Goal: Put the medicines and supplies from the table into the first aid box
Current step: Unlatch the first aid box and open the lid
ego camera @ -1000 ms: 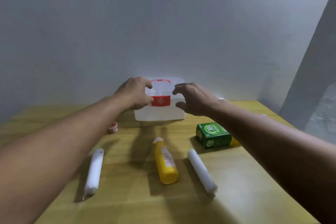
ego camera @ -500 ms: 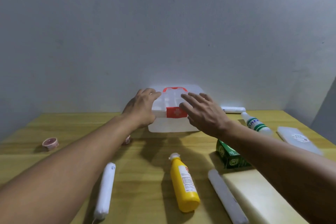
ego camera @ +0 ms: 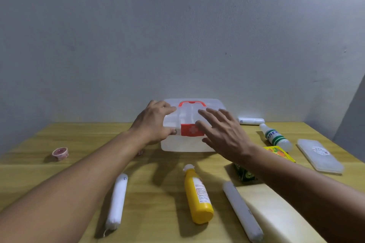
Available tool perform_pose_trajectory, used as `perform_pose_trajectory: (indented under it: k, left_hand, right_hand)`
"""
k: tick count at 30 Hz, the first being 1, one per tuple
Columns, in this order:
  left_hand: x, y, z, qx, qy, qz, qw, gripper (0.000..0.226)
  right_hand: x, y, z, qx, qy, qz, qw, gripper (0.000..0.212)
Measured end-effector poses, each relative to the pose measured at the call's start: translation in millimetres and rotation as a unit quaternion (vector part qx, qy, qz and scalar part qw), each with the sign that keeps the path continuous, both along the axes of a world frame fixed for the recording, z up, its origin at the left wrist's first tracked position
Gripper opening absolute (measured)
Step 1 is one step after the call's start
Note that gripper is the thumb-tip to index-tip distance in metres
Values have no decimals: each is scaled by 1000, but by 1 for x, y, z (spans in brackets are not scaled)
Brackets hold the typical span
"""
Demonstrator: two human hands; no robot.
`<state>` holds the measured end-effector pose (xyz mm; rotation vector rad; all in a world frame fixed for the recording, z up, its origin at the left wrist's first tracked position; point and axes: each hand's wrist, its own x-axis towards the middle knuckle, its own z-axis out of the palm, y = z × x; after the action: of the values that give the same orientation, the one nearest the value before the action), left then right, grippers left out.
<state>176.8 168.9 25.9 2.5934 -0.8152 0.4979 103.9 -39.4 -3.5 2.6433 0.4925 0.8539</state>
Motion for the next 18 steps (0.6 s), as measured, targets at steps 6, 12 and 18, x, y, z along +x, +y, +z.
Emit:
perform_pose_trajectory:
  k: [6,12,18]
  left_hand:
    - [3,-7,2,-9,35,12,999,80]
    - [4,-8,-2,-12,33,10,999,84]
    - [1,-6,-4,3,55,11,998,100]
  right_hand:
    - [9,-2,-4,-10,-27,-5,1000,52]
    - [18,-14,-11,-65,-116,73,988,37]
    - [13,-14,4,-42,-88,102,990,28]
